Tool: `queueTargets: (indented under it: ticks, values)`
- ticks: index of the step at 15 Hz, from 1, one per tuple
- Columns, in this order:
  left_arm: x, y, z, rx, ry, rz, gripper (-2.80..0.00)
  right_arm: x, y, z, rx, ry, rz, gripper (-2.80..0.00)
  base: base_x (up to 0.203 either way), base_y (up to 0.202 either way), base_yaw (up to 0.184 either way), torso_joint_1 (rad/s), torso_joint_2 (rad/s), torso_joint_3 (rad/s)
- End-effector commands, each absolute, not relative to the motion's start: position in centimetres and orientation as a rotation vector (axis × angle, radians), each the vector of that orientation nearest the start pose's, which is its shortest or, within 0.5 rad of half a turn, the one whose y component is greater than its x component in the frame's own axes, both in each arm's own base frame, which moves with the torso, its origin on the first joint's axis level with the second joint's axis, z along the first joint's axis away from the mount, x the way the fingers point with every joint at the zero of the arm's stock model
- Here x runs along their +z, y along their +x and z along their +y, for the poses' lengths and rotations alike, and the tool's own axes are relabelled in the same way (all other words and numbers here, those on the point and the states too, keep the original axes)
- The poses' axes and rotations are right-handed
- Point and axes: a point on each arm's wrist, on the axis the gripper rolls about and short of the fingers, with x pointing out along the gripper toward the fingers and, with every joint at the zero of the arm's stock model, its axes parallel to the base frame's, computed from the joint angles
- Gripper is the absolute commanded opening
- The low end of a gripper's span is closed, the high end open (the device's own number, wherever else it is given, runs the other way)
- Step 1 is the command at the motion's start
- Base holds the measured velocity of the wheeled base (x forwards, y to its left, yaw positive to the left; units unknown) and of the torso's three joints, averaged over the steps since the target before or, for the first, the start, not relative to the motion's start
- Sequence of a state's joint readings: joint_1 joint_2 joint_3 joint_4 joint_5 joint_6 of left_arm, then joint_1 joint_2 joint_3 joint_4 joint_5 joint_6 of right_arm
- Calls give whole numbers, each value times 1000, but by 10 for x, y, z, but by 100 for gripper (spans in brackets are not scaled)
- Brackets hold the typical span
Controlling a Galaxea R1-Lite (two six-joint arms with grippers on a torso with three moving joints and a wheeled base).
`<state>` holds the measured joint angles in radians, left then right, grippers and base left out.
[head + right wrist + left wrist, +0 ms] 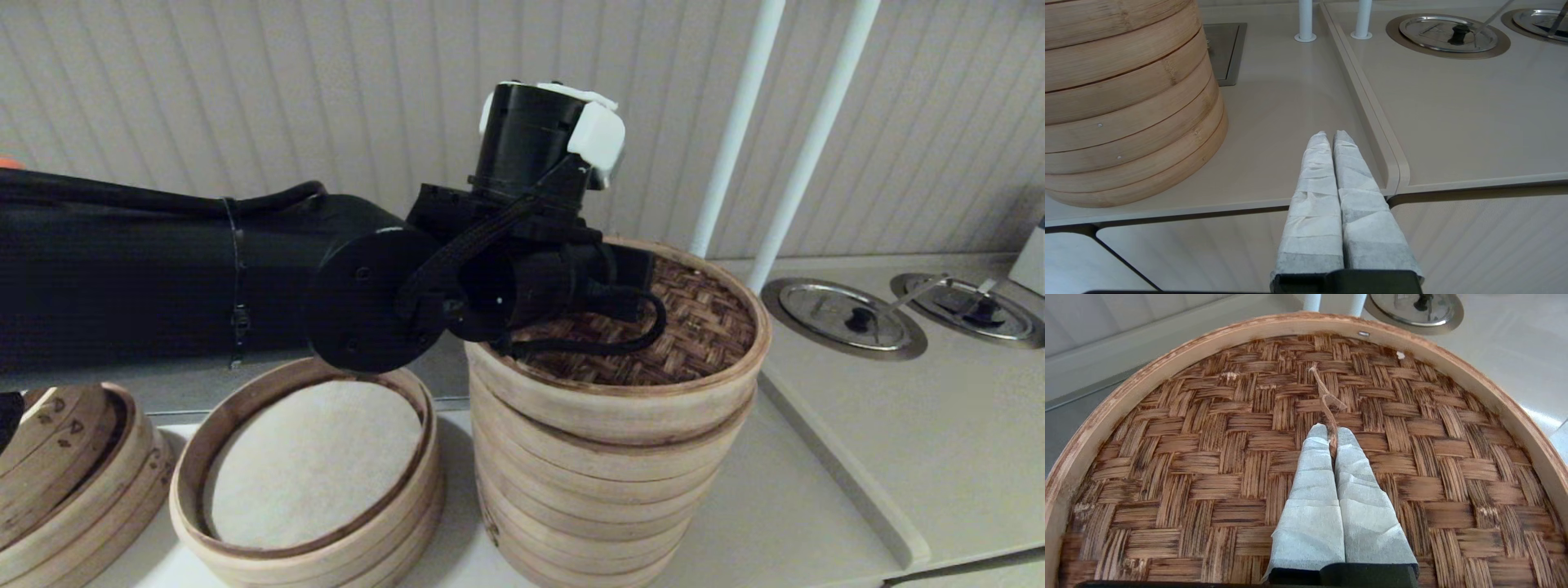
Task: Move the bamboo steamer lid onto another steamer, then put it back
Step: Put the steamer
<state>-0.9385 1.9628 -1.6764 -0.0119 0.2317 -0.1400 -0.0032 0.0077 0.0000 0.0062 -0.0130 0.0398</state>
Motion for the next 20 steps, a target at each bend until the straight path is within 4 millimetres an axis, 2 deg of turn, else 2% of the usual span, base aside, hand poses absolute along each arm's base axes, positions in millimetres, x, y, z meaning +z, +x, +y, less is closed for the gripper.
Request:
queueTargets:
  ticks: [1,15,16,20]
  values:
    - [274,241,-320,-683,18,279,-280,74,-22,0,-16,40,17,-280,0,0,0,0,0,0]
    - [260,242,-323,-680,41,312,-280,74,-22,0,-17,40,17,-280,0,0,0,0,0,0]
    - [261,241,-322,-680,42,313,0,74,-22,0,-17,40,17,-280,0,0,0,0,0,0]
    - [269,239,-319,-680,32,292,0,74,-22,0,-17,40,17,-280,0,0,0,0,0,0]
